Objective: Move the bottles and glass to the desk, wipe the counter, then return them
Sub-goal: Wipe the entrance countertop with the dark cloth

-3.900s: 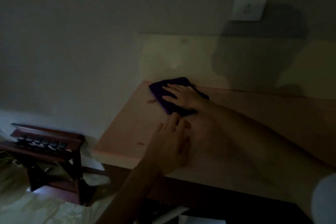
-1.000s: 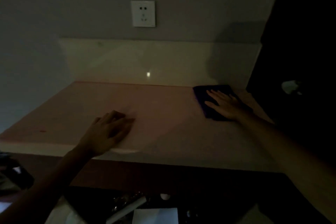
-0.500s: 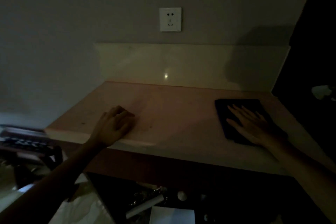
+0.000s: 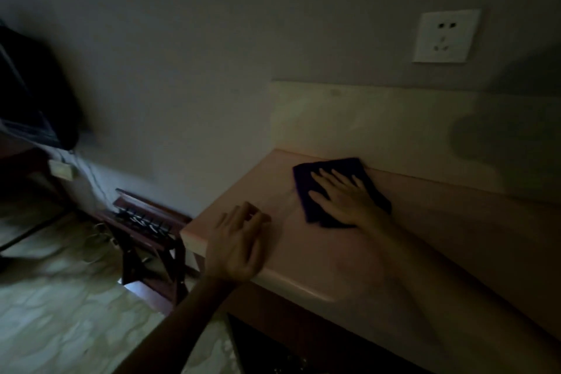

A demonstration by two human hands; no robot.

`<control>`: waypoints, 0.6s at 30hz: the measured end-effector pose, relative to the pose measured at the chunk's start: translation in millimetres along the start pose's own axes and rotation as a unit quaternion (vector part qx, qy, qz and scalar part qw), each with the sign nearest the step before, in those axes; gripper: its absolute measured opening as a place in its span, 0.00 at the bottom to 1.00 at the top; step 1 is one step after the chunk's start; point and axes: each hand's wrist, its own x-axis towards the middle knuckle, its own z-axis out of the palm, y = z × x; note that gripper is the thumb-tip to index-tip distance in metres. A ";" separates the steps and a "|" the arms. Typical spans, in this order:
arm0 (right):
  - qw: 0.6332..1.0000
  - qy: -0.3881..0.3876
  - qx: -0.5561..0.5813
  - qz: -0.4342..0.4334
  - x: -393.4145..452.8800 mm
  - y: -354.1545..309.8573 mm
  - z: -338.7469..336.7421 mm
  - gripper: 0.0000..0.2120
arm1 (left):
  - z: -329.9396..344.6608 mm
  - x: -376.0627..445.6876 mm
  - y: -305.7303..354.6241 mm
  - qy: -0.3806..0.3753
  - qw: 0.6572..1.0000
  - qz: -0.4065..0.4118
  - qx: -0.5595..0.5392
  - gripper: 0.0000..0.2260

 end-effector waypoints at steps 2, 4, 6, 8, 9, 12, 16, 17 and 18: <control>0.999 -0.004 0.004 -0.034 36.3 -32.2 5.9 0.30 | 2.4 0.4 -2.1 0.011 1.000 0.005 -0.011 0.17; 0.997 -0.007 0.010 -0.071 60.1 -64.3 12.4 0.29 | 5.1 -0.3 -3.1 0.017 1.000 0.009 -0.018 0.16; 0.994 -0.011 0.019 -0.108 68.6 -88.0 17.9 0.29 | 7.3 -1.3 -1.9 0.031 0.999 0.014 -0.026 0.14; 0.991 -0.021 0.025 -0.130 63.5 -98.3 19.1 0.28 | 8.0 -1.6 -0.9 0.050 0.998 0.030 -0.030 0.15; 0.990 -0.022 0.028 -0.134 56.8 -98.1 17.9 0.28 | 8.0 -1.5 -0.3 0.060 0.997 0.039 -0.026 0.16; 0.991 -0.014 0.017 -0.134 24.5 -82.5 12.5 0.28 | 5.0 0.0 3.8 0.074 0.995 0.057 -0.018 0.18; 0.996 -0.009 0.011 -0.089 -42.4 -29.6 -0.4 0.29 | -3.3 0.0 12.3 0.035 0.998 0.042 -0.008 0.20; 0.998 -0.007 0.010 -0.069 -63.1 -9.6 -4.4 0.29 | -4.5 -1.2 16.5 0.022 0.999 0.030 -0.005 0.19; 0.999 -0.005 0.008 -0.046 -84.3 12.2 -8.8 0.29 | -4.7 -2.4 22.6 0.010 1.000 0.021 -0.002 0.19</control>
